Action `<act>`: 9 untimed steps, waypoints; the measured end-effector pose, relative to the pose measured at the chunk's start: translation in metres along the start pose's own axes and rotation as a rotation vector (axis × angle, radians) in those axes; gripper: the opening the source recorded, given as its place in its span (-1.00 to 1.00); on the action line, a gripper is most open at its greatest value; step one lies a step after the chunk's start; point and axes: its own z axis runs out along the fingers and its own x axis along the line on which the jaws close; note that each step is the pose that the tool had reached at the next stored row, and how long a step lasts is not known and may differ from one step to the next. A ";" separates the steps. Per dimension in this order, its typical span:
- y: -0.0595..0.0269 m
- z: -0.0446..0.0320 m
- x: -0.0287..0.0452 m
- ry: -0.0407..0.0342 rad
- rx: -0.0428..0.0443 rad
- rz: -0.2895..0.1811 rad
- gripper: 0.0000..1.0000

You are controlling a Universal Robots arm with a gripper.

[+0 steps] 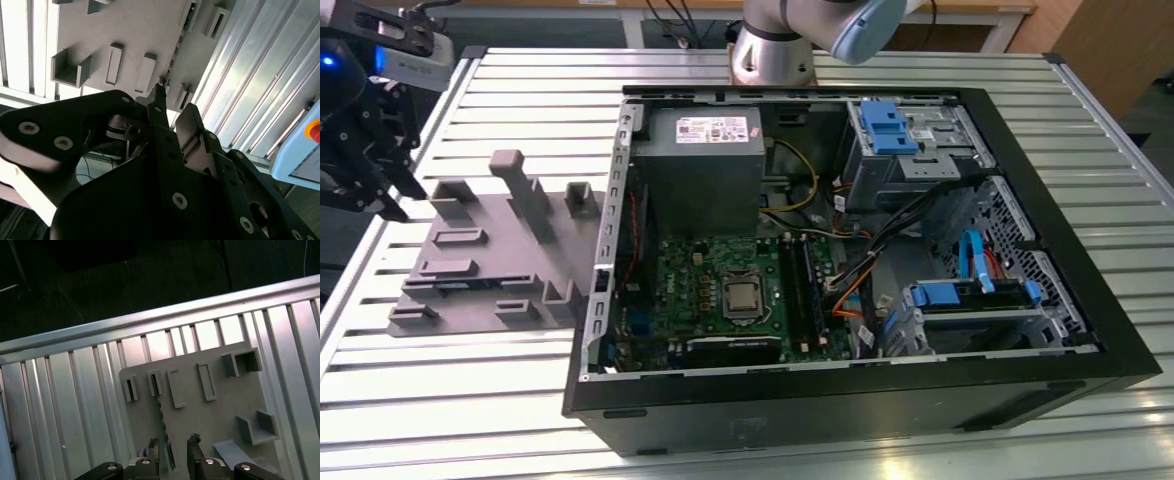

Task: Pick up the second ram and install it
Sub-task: 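Pick up the second ram and move it above second insertion slot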

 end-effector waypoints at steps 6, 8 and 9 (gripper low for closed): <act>-0.0002 0.0055 0.0000 0.0042 0.0001 -0.107 -0.29; -0.0002 0.0073 0.0004 0.0047 0.0001 -0.122 -0.29; -0.0003 0.0085 0.0005 0.0049 0.0002 -0.124 -0.29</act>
